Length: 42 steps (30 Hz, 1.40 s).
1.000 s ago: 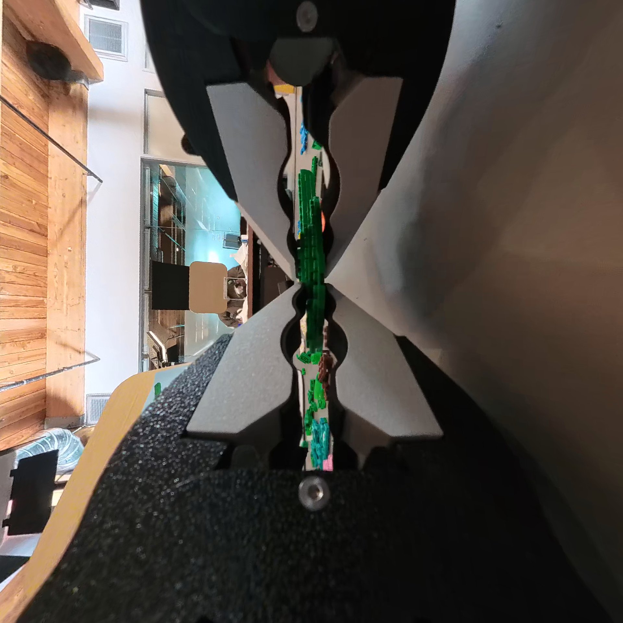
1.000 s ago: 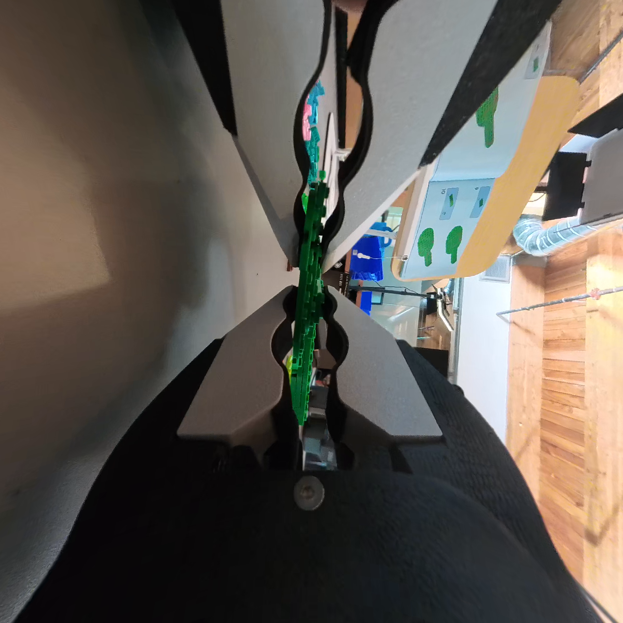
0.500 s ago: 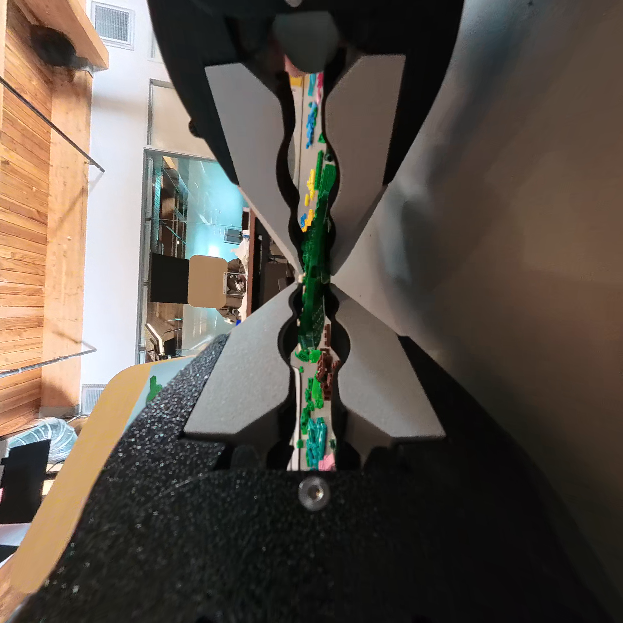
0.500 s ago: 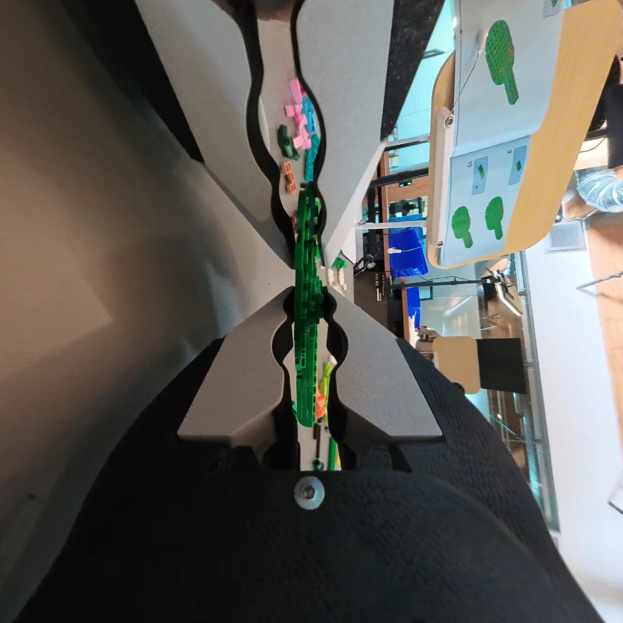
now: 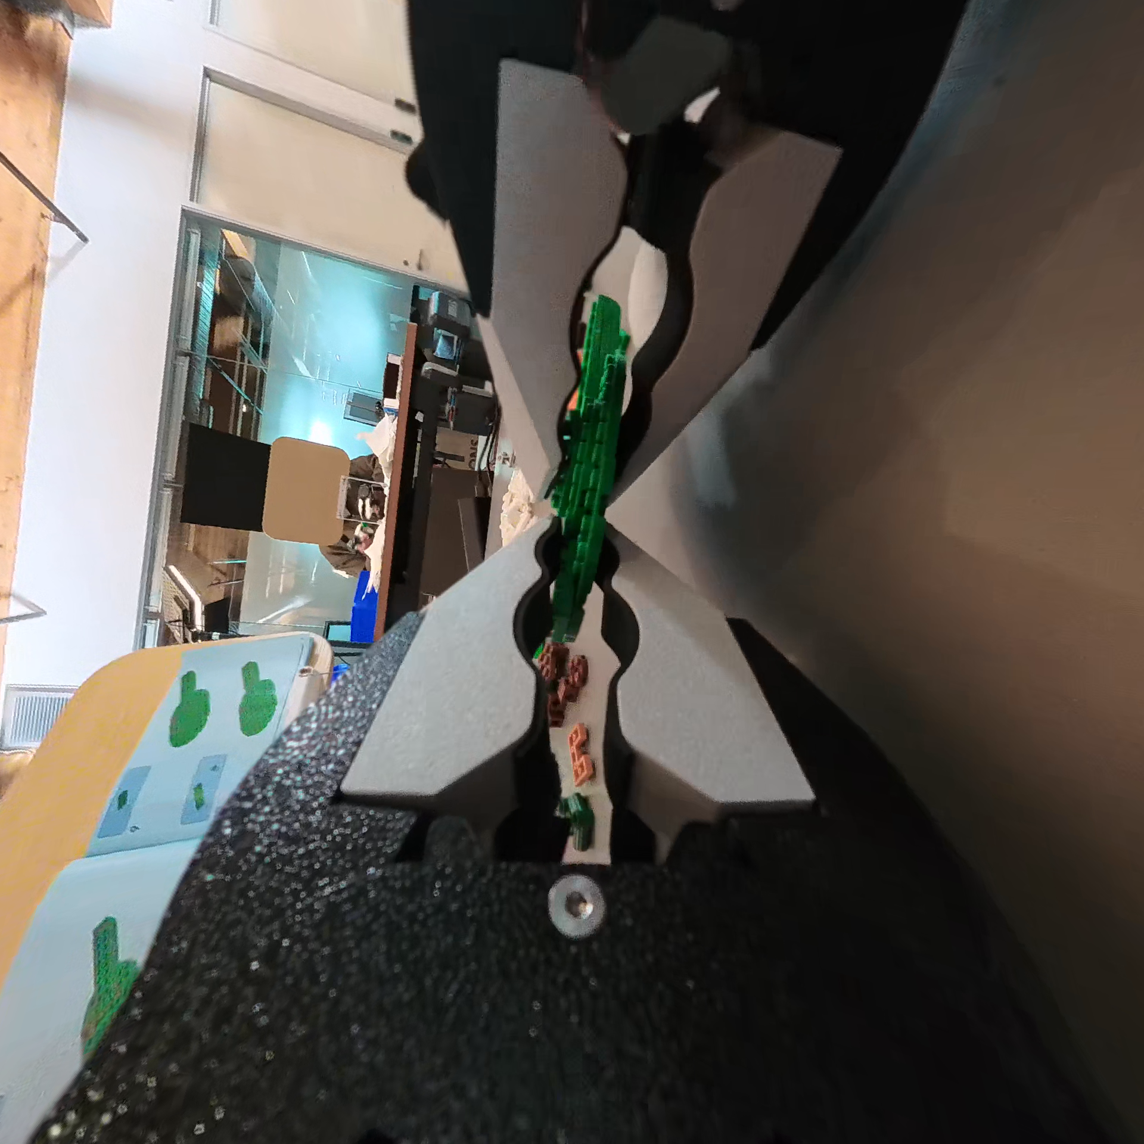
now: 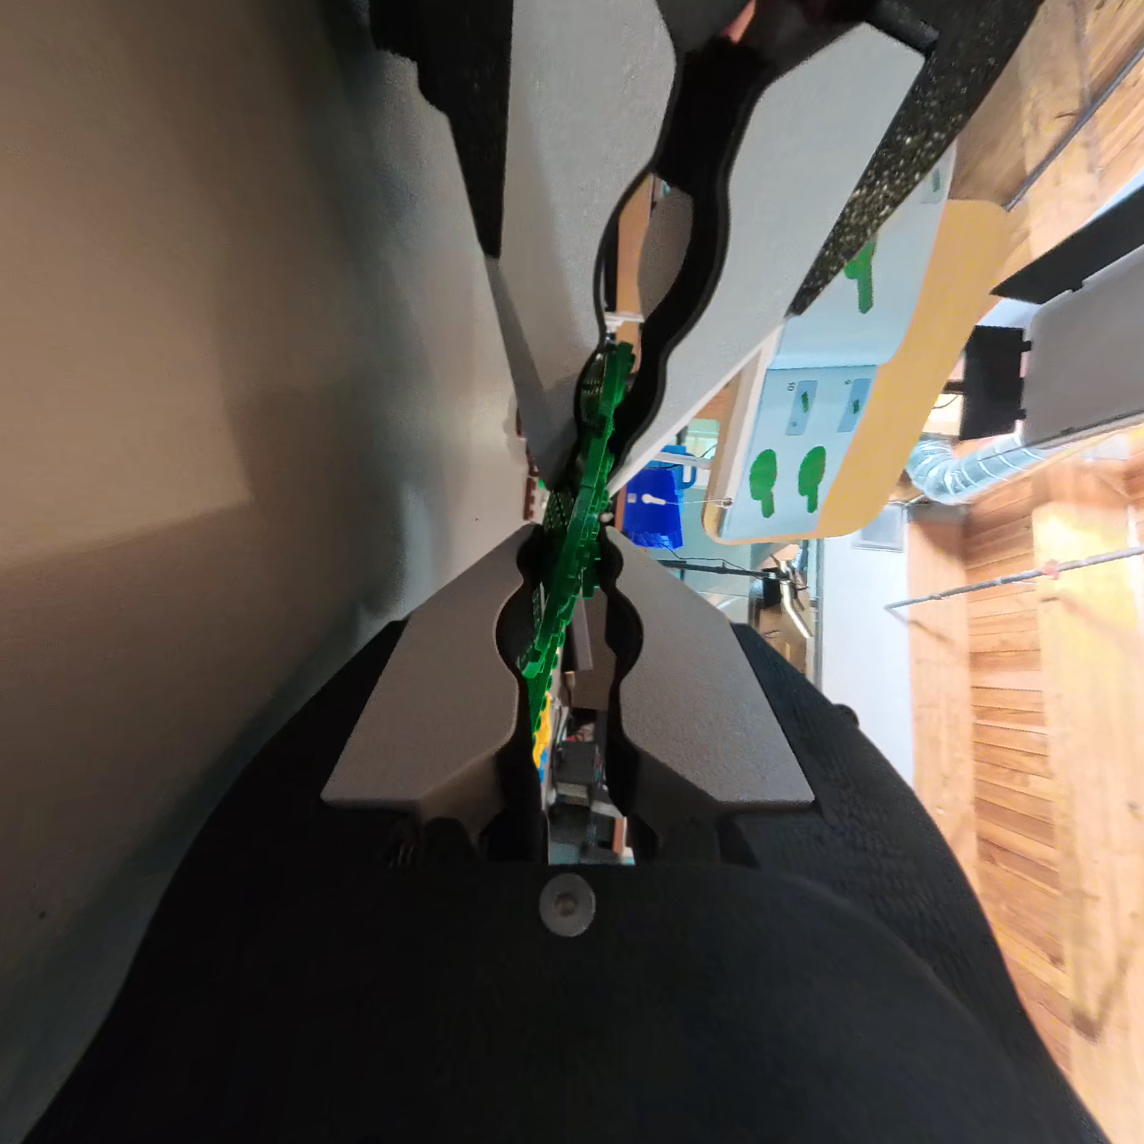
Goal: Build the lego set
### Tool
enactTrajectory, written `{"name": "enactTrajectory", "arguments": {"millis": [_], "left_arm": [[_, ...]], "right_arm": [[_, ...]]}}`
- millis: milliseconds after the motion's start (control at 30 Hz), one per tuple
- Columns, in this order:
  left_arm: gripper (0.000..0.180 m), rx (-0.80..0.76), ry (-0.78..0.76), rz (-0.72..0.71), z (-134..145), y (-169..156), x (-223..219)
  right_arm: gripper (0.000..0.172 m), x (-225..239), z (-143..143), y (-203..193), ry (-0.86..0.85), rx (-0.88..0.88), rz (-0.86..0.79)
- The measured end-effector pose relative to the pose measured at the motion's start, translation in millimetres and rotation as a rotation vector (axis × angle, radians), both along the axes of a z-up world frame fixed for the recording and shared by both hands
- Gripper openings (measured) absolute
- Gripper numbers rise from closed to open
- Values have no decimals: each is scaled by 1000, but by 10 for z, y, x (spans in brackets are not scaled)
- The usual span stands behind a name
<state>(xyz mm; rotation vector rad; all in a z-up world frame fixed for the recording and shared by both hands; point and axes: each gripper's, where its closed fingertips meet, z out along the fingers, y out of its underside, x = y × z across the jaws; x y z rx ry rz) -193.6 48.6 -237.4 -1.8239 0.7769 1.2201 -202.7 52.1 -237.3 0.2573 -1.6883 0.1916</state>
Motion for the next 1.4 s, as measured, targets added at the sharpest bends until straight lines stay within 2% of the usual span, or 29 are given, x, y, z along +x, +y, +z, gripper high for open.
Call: {"name": "enactTrajectory", "arguments": {"millis": [267, 367, 500, 767, 867, 1067, 1167, 1400], "left_arm": [[7, 60, -66, 9, 83, -13, -6], [7, 67, -88, -9, 88, -21, 10], [6, 13, -21, -10, 14, -19, 17], [5, -8, 2, -15, -20, -4, 22], [5, 8, 0, -18, 6, -6, 24], [5, -5, 11, -8, -14, -8, 12], [5, -22, 29, 8, -32, -7, -2], [5, -26, 55, 20, -25, -9, -6]], "right_arm": [[12, -3, 83, 1, -86, -202, -67], [12, 11, 80, -4, -75, -184, -73], [12, 19, 16, 2, -95, -132, -70], [13, 24, -15, -5, -151, -217, -40], [19, 34, -10, -16, -160, -233, -30], [22, 16, -52, -4, -138, -166, -55], [13, -10, -44, 17, -100, -110, -93], [13, -20, -33, 21, -81, -58, -130]]}}
